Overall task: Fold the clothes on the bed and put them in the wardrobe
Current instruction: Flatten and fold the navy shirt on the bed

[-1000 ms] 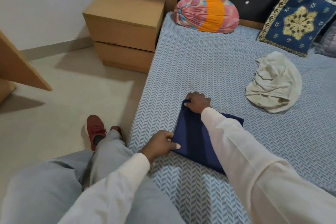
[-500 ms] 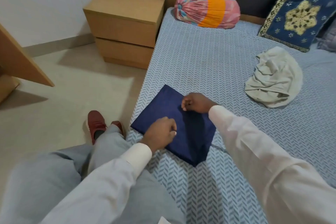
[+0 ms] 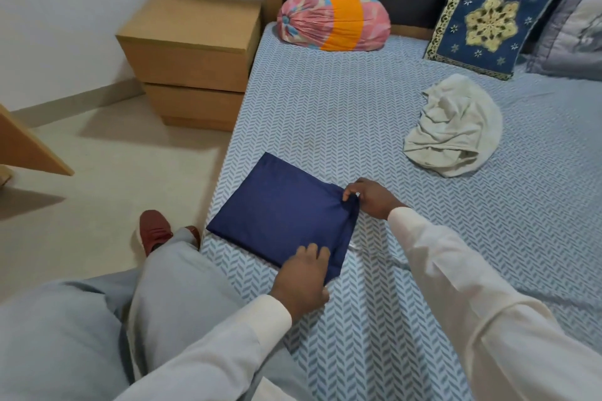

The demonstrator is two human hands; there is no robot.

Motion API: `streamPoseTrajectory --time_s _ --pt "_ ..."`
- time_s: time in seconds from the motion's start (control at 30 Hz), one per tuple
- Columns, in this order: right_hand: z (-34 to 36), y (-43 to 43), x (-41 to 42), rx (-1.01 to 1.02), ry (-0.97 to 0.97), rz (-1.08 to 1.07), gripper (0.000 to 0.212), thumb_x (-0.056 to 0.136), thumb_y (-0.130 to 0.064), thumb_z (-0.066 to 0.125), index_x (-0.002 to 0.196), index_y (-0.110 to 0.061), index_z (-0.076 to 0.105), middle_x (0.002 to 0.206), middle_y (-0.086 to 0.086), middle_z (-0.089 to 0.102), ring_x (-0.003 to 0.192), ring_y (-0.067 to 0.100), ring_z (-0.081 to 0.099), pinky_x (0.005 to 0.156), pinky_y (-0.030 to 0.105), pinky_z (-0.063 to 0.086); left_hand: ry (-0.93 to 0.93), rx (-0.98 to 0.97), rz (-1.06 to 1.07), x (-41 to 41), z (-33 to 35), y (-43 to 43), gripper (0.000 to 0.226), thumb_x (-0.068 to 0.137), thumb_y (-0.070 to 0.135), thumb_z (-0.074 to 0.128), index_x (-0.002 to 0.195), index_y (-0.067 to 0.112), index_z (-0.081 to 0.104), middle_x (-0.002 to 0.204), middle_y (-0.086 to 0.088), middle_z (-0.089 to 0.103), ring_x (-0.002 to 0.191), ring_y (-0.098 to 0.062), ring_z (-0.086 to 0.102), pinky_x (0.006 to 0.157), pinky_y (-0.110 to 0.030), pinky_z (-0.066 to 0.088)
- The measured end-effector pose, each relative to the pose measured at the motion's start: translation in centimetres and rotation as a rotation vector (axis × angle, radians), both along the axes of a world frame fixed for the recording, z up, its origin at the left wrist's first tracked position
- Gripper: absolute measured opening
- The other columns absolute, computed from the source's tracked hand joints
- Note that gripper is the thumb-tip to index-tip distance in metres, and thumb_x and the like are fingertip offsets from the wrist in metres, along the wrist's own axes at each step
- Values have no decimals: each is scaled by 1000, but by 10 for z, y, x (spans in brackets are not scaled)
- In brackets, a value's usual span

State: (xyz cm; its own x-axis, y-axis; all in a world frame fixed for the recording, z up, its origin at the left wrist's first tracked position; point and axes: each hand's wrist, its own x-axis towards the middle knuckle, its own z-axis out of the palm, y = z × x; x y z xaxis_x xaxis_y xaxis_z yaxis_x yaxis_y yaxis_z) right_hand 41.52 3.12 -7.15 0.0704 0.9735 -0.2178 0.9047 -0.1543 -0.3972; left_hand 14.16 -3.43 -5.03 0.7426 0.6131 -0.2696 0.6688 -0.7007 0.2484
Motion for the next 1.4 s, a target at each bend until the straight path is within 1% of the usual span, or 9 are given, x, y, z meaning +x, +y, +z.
streamPoseTrajectory --time_s 0.23,0.43,0.6,0.77,0.87,1.0,1.13,1.27,1.4 --pt "2 2 -2 10 17 -35 34 72 -5 56 92 -27 74 96 0 69 93 22 62 88 33 48 51 148 -45 2 5 -6 27 91 11 52 117 12 45 112 -10 51 100 -29 52 64 -36 40" --pt "37 -1 -4 168 210 -168 24 82 1 68 87 -23 72 96 0 70 88 21 68 84 23 49 -307 285 -73 -27 34 22 26 59 26 71 79 20 56 75 2 55 70 -21 57 49 -27 39" --pt "101 -23 -13 397 418 -232 19 87 -1 67 96 -18 68 101 -3 69 87 10 66 87 35 53 -624 147 174 -67 96 66 29 71 27 58 100 31 65 95 13 66 93 -11 56 77 -30 48" --pt "173 -82 -34 498 534 -152 15 89 -2 68 102 -9 65 100 7 69 94 14 65 85 33 50 -885 6 154 -110 164 72 27 69 0 70 86 21 67 84 13 65 71 -7 55 60 -24 45" --pt "203 -120 -46 471 679 -118 15 86 6 67 92 -7 62 85 22 62 80 22 57 75 36 43 -914 -77 93 -124 192 68 25 72 -9 73 84 12 66 82 1 66 66 -14 56 55 -28 45" --pt "223 -156 -54 437 765 -110 22 83 9 66 83 -12 61 74 12 56 68 15 50 63 22 41 -948 -317 83 -125 203 74 20 76 -12 72 86 2 61 78 -12 63 60 -13 51 54 -19 42" --pt "195 -142 -45 264 752 -202 15 84 11 65 83 -2 58 61 8 54 55 15 45 51 21 36 -759 -492 212 -102 167 97 21 77 -4 74 89 5 58 73 0 62 60 -9 51 53 -20 42" --pt "146 -99 -33 96 694 -438 14 81 1 68 80 -8 58 56 6 55 51 12 48 51 25 35 -643 -479 340 -71 113 127 22 72 1 77 82 13 60 68 4 63 58 -5 55 57 -26 45" --pt "92 -52 -28 167 669 -613 21 70 -24 76 79 -17 59 68 6 62 66 23 57 57 32 46 -691 -262 475 -40 69 152 19 74 10 73 76 23 58 77 8 67 70 -8 62 72 -31 52"
